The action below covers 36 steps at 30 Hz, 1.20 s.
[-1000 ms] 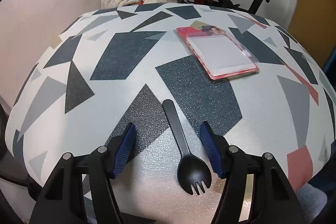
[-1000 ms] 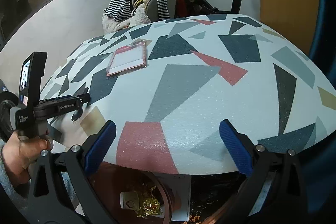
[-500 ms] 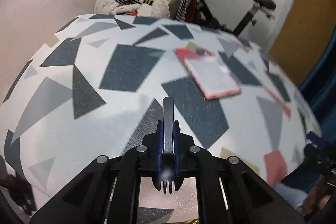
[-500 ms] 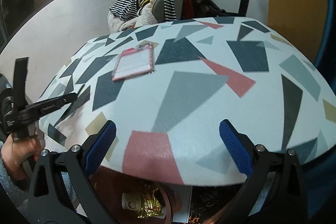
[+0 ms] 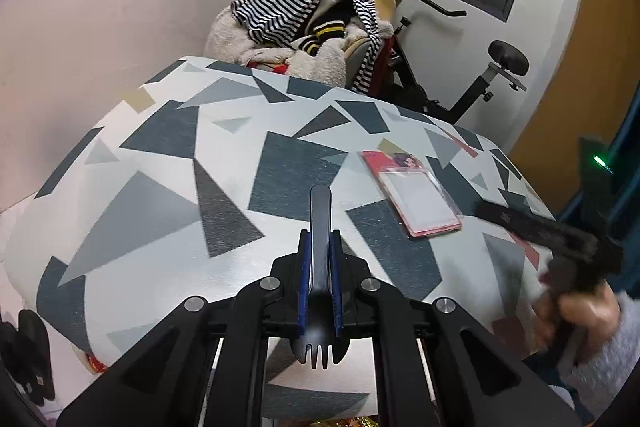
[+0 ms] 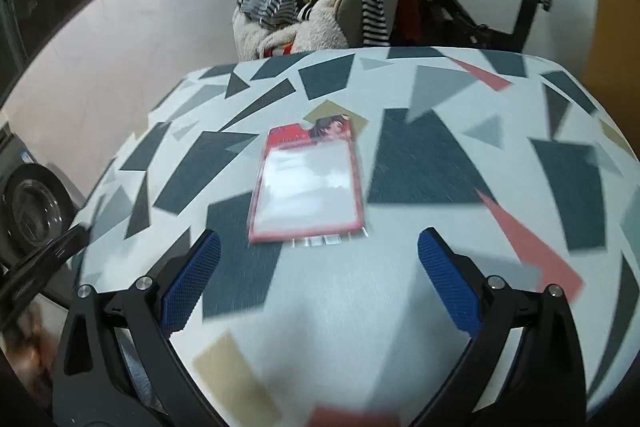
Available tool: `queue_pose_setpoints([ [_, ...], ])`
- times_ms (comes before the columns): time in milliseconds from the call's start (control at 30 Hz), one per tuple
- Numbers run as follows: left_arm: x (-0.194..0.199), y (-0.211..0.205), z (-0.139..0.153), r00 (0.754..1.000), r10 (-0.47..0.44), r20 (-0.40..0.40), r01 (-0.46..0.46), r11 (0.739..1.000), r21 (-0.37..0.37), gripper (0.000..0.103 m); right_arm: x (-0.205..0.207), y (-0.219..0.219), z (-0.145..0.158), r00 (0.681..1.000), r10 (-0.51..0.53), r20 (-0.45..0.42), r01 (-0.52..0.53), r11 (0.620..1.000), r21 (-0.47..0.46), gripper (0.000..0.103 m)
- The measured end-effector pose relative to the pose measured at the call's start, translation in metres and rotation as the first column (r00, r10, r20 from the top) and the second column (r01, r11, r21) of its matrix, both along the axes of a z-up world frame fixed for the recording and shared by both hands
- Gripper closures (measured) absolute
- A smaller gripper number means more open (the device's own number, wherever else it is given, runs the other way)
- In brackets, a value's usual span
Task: Collect trash
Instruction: 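Grasp the pink card holder with the right gripper while the left holds the spork, then carry the card holder over the brown bin and open the right gripper while the left carries the spork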
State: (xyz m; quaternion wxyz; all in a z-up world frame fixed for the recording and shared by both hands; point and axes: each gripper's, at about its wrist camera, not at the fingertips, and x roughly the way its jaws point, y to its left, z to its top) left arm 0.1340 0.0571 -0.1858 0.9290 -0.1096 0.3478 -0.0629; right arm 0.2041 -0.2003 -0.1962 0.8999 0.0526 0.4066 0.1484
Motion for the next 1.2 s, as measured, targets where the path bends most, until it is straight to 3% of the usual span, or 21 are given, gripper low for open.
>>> queue_pose_setpoints([
  [200,-0.002,0.013,-0.004,1.0,0.015,0.01,-0.015,1.0,-0.018,0.093,0.058,0.046,-0.012,0.997,0.033,-0.069,-0.04,0.993,-0.107,0.006],
  [600,-0.007,0.016,-0.01,1.0,0.011,0.014,-0.01,0.999,-0.051,0.093,0.103,0.067,-0.041,0.973,-0.044,-0.225,0.003,0.984,-0.177,0.005],
  [700,-0.009,0.015,-0.01,1.0,0.004,0.015,-0.003,0.998,-0.058,0.093,0.094,0.077,-0.036,0.983,0.039,-0.177,-0.079,0.972,-0.223,0.011],
  [900,-0.013,0.013,-0.009,1.0,-0.01,0.015,0.011,0.998,-0.066,0.094,0.057,0.085,-0.026,0.987,0.138,-0.088,-0.157,0.945,-0.287,0.012],
  [1200,-0.038,0.004,-0.007,0.999,-0.047,0.007,0.047,0.997,-0.062,0.093,-0.025,0.047,-0.011,0.984,0.177,0.005,-0.174,0.974,-0.144,0.012],
])
